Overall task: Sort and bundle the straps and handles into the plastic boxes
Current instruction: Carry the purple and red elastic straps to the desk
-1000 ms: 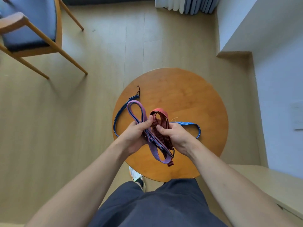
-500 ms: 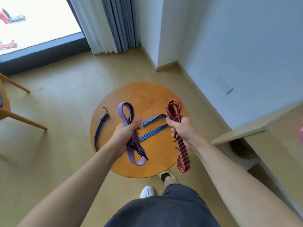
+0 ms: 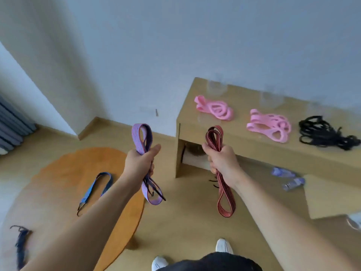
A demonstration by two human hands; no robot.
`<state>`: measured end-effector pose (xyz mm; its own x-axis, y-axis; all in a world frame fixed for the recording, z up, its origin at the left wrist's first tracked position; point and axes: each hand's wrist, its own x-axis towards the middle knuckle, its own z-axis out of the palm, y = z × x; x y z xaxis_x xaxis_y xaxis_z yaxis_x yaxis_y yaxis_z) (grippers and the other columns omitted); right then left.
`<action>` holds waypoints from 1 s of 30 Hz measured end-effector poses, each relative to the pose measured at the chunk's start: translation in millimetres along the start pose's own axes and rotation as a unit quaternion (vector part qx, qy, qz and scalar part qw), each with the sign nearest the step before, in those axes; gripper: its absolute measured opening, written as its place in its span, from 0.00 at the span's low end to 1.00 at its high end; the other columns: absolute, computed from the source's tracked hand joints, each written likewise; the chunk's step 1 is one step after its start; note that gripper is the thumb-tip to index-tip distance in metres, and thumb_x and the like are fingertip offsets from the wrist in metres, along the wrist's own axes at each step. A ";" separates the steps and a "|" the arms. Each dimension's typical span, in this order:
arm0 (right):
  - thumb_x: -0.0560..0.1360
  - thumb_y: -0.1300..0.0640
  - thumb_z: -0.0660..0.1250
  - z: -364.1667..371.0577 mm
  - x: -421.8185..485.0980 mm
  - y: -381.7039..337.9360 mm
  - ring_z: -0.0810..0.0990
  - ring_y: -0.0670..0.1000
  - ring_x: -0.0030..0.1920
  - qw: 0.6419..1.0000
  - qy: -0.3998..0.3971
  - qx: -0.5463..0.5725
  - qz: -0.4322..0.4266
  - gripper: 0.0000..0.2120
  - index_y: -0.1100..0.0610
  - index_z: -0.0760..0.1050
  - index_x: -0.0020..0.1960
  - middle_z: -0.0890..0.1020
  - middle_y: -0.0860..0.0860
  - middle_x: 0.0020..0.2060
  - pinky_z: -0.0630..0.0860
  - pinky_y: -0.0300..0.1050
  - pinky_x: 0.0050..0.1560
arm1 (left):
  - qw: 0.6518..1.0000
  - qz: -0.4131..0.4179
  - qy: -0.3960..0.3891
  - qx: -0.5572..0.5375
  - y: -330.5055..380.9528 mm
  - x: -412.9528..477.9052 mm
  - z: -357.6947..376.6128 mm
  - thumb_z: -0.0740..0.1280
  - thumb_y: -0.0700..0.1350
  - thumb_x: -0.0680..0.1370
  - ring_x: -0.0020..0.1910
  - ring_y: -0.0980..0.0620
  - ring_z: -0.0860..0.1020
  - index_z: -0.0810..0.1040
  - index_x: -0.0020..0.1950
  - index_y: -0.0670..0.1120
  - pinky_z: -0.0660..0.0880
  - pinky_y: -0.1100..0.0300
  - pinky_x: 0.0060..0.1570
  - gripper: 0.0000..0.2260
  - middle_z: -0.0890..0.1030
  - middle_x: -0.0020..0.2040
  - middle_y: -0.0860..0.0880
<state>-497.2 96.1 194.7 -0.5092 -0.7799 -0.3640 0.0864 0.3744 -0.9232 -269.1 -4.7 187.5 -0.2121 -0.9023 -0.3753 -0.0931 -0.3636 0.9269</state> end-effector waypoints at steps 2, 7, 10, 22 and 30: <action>0.76 0.47 0.73 -50.6 -11.2 4.2 0.60 0.49 0.24 0.998 0.052 0.019 0.000 0.17 0.52 0.69 0.38 0.65 0.47 0.25 0.60 0.43 0.24 | 0.998 0.020 -0.057 0.032 12.9 -3.1 50.4 0.77 0.49 0.76 0.24 0.49 0.64 0.67 0.36 0.48 0.63 0.59 0.26 0.20 0.66 0.28 0.47; 0.76 0.48 0.73 -165.8 -38.3 13.4 0.60 0.48 0.22 0.985 0.166 0.041 -0.005 0.18 0.52 0.67 0.35 0.65 0.47 0.24 0.60 0.42 0.22 | 0.978 0.086 -0.159 0.106 34.7 -18.8 178.2 0.76 0.50 0.76 0.22 0.50 0.62 0.66 0.37 0.46 0.62 0.61 0.24 0.20 0.65 0.28 0.46; 0.76 0.47 0.72 -245.8 -52.2 20.0 0.61 0.49 0.23 0.976 0.216 0.032 -0.015 0.19 0.52 0.66 0.35 0.65 0.48 0.25 0.60 0.44 0.25 | 0.965 0.109 -0.207 0.118 40.4 -34.6 264.5 0.77 0.49 0.76 0.22 0.50 0.62 0.68 0.41 0.44 0.63 0.59 0.24 0.19 0.64 0.30 0.45; 0.75 0.45 0.71 -515.3 -67.9 55.9 0.63 0.49 0.23 0.958 0.285 -0.018 -0.001 0.20 0.48 0.68 0.29 0.65 0.48 0.24 0.62 0.44 0.29 | 0.914 0.132 -0.321 0.211 10.7 -85.9 548.2 0.78 0.48 0.75 0.19 0.50 0.63 0.67 0.38 0.45 0.63 0.62 0.22 0.20 0.66 0.24 0.47; 0.75 0.45 0.70 -624.0 -20.5 72.1 0.65 0.43 0.24 0.949 0.297 -0.109 0.002 0.19 0.50 0.67 0.31 0.66 0.43 0.22 0.62 0.44 0.34 | 0.885 0.116 -0.356 0.277 0.6 -66.7 662.3 0.77 0.48 0.75 0.21 0.50 0.64 0.65 0.35 0.47 0.63 0.61 0.24 0.21 0.66 0.22 0.50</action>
<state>-1014.9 452.0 212.5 -0.9073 -0.3830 -0.1735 -0.0575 0.5218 -0.8511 -899.3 208.6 208.5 -0.8288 -0.4916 -0.2671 -0.3878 0.1607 0.9076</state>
